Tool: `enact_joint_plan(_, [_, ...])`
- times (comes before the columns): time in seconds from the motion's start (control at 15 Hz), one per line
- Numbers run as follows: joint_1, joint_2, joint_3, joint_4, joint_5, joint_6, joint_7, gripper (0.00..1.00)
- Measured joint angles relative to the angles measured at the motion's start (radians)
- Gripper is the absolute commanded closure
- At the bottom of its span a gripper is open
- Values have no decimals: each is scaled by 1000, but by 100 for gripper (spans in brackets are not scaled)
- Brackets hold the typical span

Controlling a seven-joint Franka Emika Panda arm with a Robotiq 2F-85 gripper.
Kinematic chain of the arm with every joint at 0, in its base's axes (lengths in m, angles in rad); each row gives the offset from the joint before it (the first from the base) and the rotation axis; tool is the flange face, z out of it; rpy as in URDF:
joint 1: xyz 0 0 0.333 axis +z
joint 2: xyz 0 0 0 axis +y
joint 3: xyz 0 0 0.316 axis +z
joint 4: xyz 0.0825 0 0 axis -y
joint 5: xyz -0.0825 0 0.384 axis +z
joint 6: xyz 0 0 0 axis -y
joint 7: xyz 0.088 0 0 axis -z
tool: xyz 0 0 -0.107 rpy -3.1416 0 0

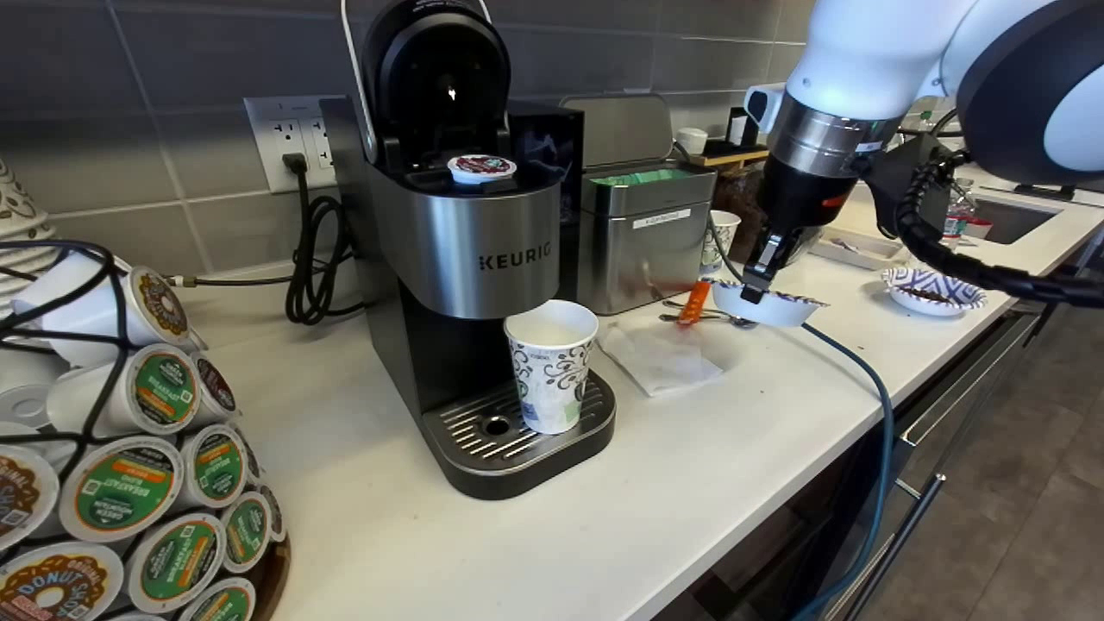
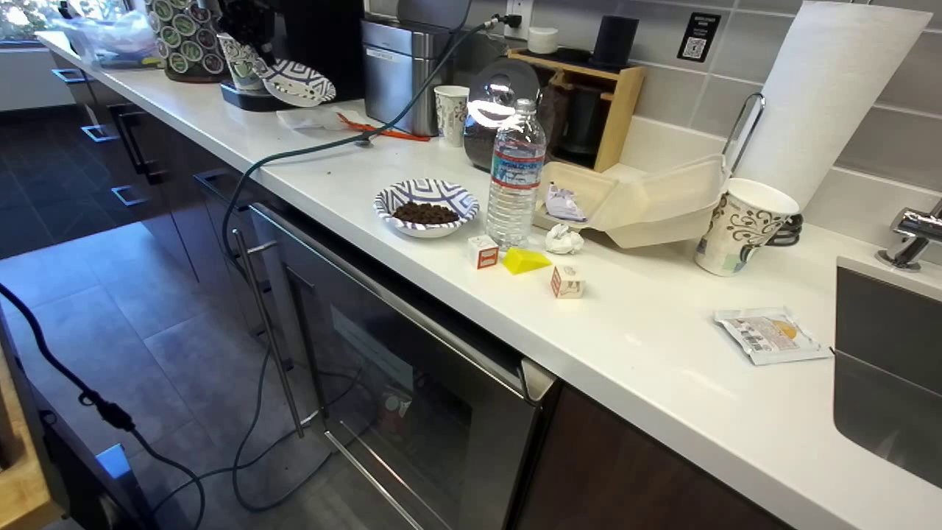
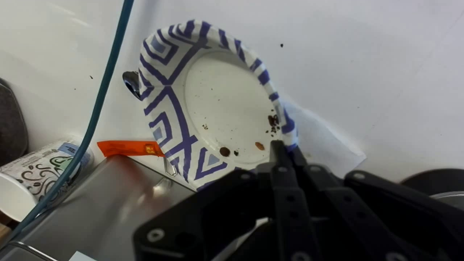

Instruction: Move the black and white bowl to the left then move the cup on the counter forwards.

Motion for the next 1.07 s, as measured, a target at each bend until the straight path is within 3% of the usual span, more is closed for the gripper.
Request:
enact_joint_plan(0.4, [20, 63, 26, 28, -73, -17, -133, 99])
enact_joint_plan(0.87, [98, 192, 33, 140, -337, -36, -190, 99])
enact_joint_plan(1.07, [103, 255, 33, 199, -384, -27, -218, 99])
